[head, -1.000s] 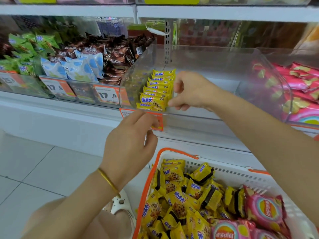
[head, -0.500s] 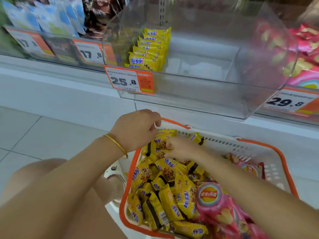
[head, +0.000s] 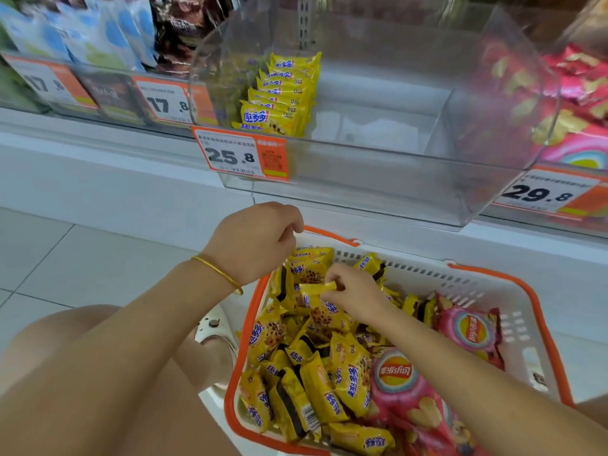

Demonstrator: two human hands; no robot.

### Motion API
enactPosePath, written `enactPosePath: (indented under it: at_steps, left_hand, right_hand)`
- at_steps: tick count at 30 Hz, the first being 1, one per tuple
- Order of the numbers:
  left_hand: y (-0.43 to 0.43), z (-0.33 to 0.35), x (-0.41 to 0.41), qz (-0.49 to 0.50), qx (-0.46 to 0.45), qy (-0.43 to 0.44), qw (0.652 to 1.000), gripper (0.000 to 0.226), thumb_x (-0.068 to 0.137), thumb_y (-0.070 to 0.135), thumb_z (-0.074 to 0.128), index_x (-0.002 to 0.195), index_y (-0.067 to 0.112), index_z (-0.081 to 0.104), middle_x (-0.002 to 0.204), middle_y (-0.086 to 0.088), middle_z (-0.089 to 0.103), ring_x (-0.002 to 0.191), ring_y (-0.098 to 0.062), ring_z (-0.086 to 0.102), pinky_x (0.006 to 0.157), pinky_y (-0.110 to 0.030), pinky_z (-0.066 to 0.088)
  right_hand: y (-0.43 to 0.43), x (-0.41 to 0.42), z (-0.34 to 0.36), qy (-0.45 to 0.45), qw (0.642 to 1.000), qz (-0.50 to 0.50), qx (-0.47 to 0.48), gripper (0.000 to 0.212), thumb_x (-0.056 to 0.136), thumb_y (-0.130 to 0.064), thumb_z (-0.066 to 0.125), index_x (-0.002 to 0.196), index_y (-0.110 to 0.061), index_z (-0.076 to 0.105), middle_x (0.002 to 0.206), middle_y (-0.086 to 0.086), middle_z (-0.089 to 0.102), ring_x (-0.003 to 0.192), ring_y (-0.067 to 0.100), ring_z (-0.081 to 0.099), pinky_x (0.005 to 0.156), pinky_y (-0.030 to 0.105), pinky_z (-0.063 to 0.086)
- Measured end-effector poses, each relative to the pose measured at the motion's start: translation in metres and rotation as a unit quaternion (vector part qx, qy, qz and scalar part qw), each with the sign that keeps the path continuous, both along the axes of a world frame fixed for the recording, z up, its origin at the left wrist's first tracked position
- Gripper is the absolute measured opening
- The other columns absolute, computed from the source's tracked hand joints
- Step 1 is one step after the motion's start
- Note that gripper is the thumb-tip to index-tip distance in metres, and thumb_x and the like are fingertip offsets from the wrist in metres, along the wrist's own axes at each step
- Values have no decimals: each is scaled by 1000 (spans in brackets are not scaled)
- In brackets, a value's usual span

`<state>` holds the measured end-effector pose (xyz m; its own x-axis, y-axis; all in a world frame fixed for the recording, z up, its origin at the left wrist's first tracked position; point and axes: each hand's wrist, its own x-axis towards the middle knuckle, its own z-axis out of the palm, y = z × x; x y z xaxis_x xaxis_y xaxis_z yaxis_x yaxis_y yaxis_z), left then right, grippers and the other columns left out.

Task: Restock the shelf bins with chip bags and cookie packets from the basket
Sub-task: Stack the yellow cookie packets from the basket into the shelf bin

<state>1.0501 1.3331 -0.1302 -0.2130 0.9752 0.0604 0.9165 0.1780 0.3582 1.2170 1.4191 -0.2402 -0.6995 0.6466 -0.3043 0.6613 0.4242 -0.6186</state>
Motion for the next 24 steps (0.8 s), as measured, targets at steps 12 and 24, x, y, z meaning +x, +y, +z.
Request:
enactPosePath:
  at_steps: [12, 24]
  left_hand:
    - [4, 80, 2, -19, 102, -316, 943, 10, 87, 11, 63, 77, 12, 62, 63, 4, 61, 55, -4, 55, 55, -22, 48]
    - [50, 124, -41, 12, -105, 25, 994, 45, 101, 38, 31, 94, 7, 62, 91, -4, 57, 86, -20, 49, 69, -23, 31]
  right_hand:
    - [1, 4, 179, 265, 956, -12, -124, 25, 79, -20, 72, 97, -23, 55, 88, -4, 71, 81, 12, 69, 70, 35, 57]
    - [85, -59, 220, 98, 991, 36, 78, 36, 83, -15, 70, 117, -17, 58, 93, 8, 59, 77, 22, 57, 55, 31, 49]
